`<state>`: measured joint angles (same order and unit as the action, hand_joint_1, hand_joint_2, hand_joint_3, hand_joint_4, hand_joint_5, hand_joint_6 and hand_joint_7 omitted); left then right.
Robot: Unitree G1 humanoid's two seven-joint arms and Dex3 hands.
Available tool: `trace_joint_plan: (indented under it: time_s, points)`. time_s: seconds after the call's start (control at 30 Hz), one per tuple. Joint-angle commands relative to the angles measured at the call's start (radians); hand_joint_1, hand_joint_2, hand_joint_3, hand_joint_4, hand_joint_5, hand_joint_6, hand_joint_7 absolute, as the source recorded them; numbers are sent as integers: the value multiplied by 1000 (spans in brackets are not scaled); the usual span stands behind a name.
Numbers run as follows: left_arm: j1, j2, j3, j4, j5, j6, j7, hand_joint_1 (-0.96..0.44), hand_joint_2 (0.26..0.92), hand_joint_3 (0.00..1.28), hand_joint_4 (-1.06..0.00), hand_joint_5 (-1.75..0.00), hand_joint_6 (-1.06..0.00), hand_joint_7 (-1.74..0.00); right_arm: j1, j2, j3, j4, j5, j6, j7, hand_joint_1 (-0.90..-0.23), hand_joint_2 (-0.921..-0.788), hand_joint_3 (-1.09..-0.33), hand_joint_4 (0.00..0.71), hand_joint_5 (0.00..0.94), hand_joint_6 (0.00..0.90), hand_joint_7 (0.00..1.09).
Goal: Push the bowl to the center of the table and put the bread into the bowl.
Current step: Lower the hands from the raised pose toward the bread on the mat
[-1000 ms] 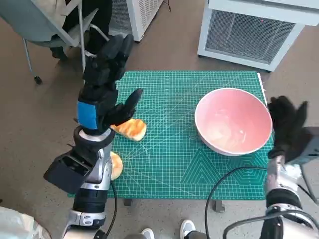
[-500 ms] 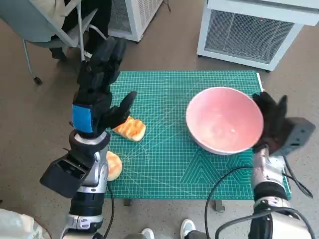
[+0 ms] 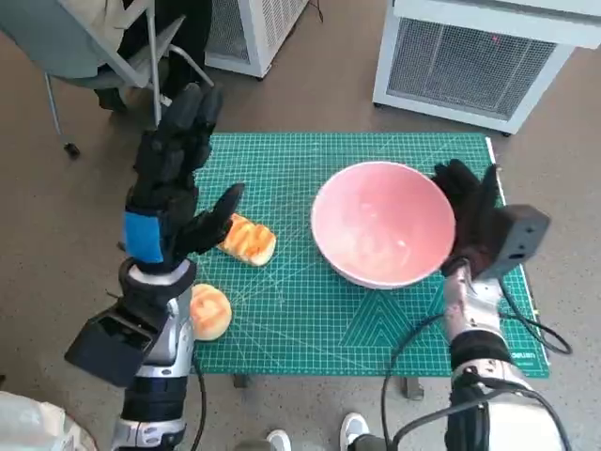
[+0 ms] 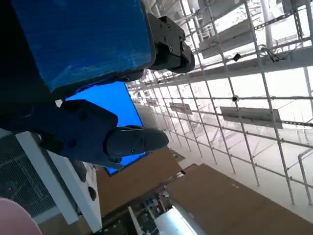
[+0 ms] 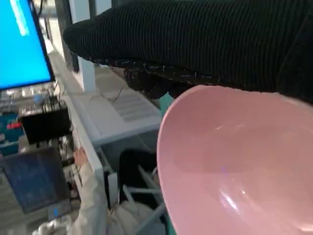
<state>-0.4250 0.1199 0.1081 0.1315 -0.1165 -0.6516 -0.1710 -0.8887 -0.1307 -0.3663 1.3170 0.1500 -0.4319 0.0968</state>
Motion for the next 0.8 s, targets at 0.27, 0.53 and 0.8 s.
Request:
trace_joint_plan:
  time_s: [0.27, 0.53, 0.8]
  points:
    - [26, 17, 18, -27, 26, 3, 25, -416, 921, 350, -323, -1, -332, -186, -49, 62, -6, 22, -1, 69, -31, -483, -921, -845, 219, 4, 250, 120]
    - [35, 39, 31, -21, 60, 2, 38, -414, 921, 355, -330, -4, -349, -168, -77, 56, 4, 22, -16, 88, -39, -484, -921, -845, 219, 2, 264, 123]
    - [50, 235, 59, -15, 191, 33, -23, -437, 921, 368, -324, -1, -342, -136, -99, 10, 32, -9, -35, 2, -11, -522, -921, -837, 202, 0, 245, 110]
